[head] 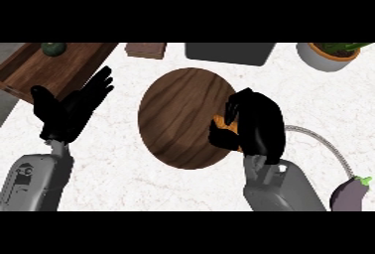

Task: Pick the croissant from the placemat and place it in the bowl

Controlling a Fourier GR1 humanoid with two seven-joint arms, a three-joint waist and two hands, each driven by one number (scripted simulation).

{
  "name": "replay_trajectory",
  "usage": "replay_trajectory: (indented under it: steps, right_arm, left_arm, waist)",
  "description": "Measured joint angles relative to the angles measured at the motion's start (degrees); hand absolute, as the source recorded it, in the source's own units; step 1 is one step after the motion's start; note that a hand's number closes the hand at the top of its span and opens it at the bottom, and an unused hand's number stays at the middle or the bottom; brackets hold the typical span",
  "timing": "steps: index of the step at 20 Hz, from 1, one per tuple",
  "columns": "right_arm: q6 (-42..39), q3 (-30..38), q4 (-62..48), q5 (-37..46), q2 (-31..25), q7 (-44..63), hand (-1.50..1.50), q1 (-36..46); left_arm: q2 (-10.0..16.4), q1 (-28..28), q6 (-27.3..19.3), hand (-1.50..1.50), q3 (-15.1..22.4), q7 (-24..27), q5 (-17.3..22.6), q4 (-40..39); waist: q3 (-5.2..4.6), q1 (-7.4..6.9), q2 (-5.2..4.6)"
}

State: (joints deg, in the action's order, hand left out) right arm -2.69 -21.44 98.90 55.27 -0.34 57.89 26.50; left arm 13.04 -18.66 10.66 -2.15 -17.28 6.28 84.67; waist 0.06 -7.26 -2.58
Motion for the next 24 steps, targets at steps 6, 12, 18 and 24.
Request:
replay_trajectory:
  steps: [6,12,18,24]
  right_arm:
    - [11.89,7.84,-14.06,-12.04,0.19,-2.19,-1.5,9.1]
    - [25.16,10.53,-29.86,-16.91,0.28,-10.81,-1.5,17.58]
    - [37.24,12.77,-44.86,-18.34,0.33,-18.52,-1.5,25.87]
    - [46.54,13.27,-53.36,-18.48,0.28,-21.53,-1.5,30.08]
  left_arm:
    - [-0.18,-0.18,0.45,0.0,0.26,0.26,0.06,-0.36]
    - [-0.22,-0.53,0.5,0.0,0.21,0.21,0.09,-0.28]
    - [-0.24,0.35,-0.19,0.0,-0.28,0.95,-0.56,-0.89]
    - [1.19,3.2,0.32,0.0,-2.58,1.77,0.19,-0.96]
  waist:
    - [0.09,-0.83,0.02]
    - [0.06,-0.73,0.21]
    - [-0.02,1.14,0.76]
    - [-0.06,4.04,1.79]
